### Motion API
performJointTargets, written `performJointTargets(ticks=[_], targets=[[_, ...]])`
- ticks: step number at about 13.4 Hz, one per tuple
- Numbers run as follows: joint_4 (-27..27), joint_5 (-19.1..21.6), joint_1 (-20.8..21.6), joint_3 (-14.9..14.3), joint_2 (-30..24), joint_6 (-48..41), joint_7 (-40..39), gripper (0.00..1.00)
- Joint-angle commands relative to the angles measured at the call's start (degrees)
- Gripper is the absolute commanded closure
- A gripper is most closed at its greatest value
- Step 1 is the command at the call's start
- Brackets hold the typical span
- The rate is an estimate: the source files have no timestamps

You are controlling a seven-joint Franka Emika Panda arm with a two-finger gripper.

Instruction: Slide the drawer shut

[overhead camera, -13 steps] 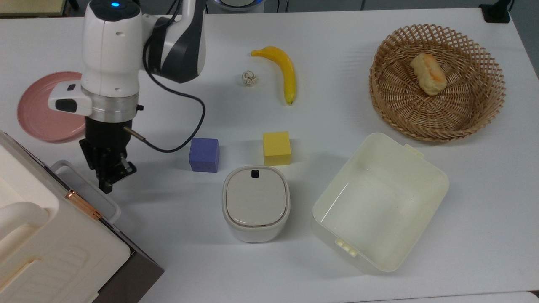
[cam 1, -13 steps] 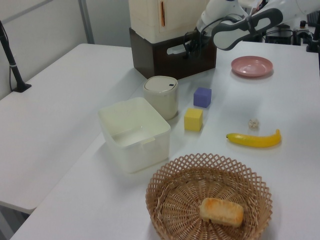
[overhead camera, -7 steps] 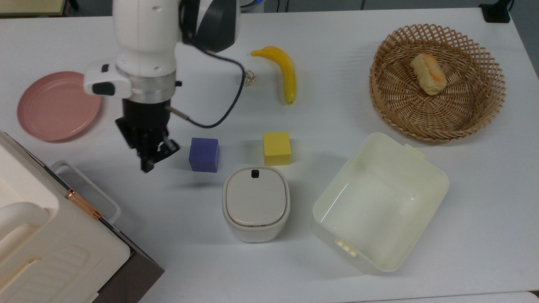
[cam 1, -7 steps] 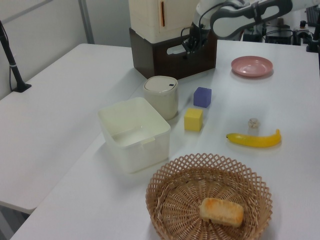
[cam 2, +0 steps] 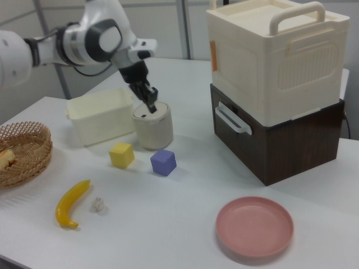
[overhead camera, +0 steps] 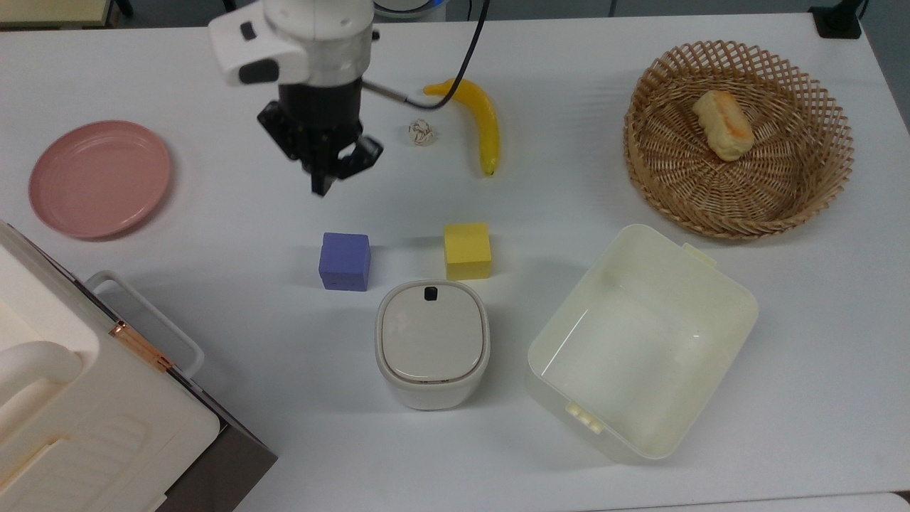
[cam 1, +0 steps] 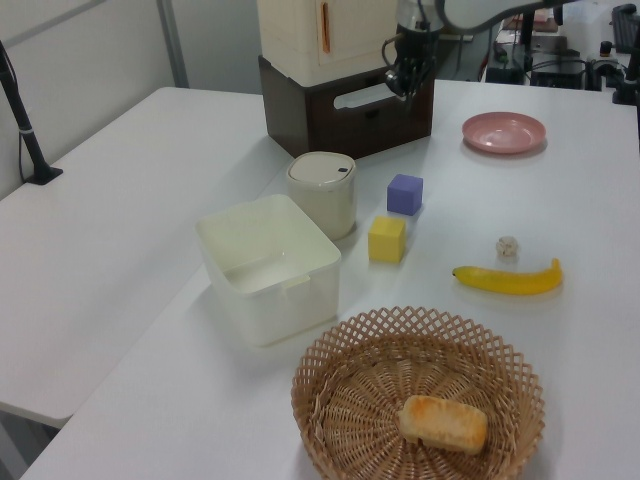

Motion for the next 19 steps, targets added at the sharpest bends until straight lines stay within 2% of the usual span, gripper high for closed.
performJointTargets(ticks=[1,3,7,10,11,12,14,15,19], targets=[[-3.05,1.98,1.42,-0.20,-6.21,-8.26,-9.81,1.00],[-3.49,3.30,1.77,-0.20,-8.76,-12.57,-15.26,1.00],[-7.53,3.39,4.58,-0.20,-14.03,-15.65,-19.31,1.00],[-7.53,3.31,4.41,-0.28,-16.23,-19.52,-21.33,1.00],[-7.36,3.31,4.06,-0.28,-16.41,-20.05,-21.43,0.82],[-7.10,3.31,3.71,-0.54,-16.59,-20.40,-21.26,0.69],[-7.01,3.22,3.09,-0.64,-16.85,-21.02,-21.00,0.08],[-7.01,2.96,3.18,-0.72,-16.94,-21.11,-20.91,0.00],[-7.01,2.25,3.00,-0.81,-17.03,-22.16,-20.91,0.00]])
